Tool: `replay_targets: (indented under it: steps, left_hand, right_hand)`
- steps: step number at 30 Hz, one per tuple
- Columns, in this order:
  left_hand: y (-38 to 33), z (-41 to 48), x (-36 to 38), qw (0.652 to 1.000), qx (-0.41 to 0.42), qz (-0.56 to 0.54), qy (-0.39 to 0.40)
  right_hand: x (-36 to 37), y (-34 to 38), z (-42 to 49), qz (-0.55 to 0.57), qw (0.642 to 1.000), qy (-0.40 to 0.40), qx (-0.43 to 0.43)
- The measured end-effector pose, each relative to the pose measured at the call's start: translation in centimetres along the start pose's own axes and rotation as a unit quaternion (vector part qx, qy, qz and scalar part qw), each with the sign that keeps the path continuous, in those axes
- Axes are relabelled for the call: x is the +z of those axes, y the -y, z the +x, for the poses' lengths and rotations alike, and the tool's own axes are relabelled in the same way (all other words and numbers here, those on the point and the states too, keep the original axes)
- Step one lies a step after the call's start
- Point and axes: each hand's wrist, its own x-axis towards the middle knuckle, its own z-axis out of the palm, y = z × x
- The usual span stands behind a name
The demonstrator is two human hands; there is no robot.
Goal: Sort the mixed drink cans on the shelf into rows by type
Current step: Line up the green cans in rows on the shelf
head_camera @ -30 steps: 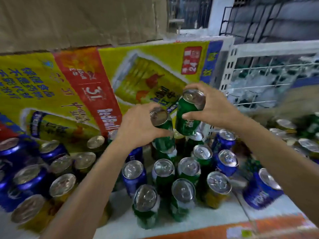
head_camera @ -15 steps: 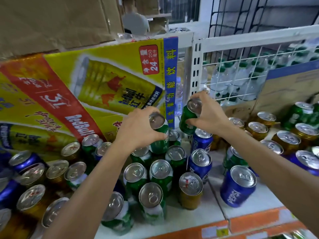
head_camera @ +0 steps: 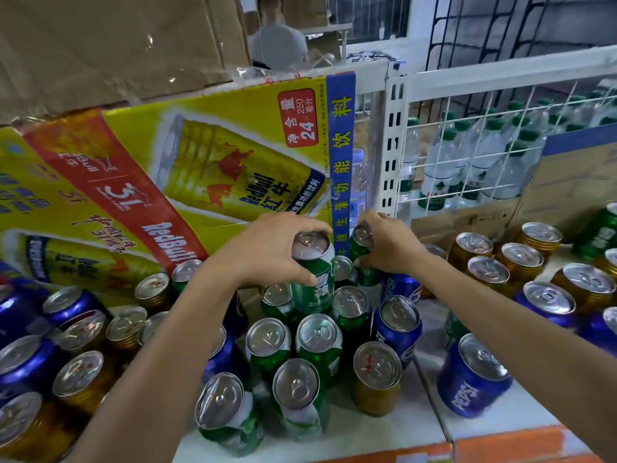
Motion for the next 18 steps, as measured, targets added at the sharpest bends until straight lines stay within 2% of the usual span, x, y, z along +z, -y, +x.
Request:
replay_targets:
  steps: [3,8,14,17,18]
  left_hand:
    - [0.1,-0.2,-0.4,1.0,0.016,0.004,0.018]
    - [0.4,-0.4,-0.4,1.0,0.022,-0.002,0.021]
    - [0.6,-0.3,-0.2,1.0,0.019,0.003,0.017]
    - [0.7,-0.2,0.0,1.0,0.013,-0.008,0.008]
    - [0.7,-0.2,0.0,1.0,0.011,-0.012,0.004]
  right_hand:
    - [0.6,-0.2,0.2,-0.004,1.0,0.025,0.006]
    - [1.9,-0.7,0.2,-0.091,0.995,0.03,-0.014]
    - [1.3,-0.1,-0.4,-0.134,0.989,0.058,-0.035]
    - [-0.4,1.5,-1.8,-0.13,0.99,0.023,-0.053]
    - [-0.9,2.1,-2.5,-0.111,0.991,0.04,-0.071]
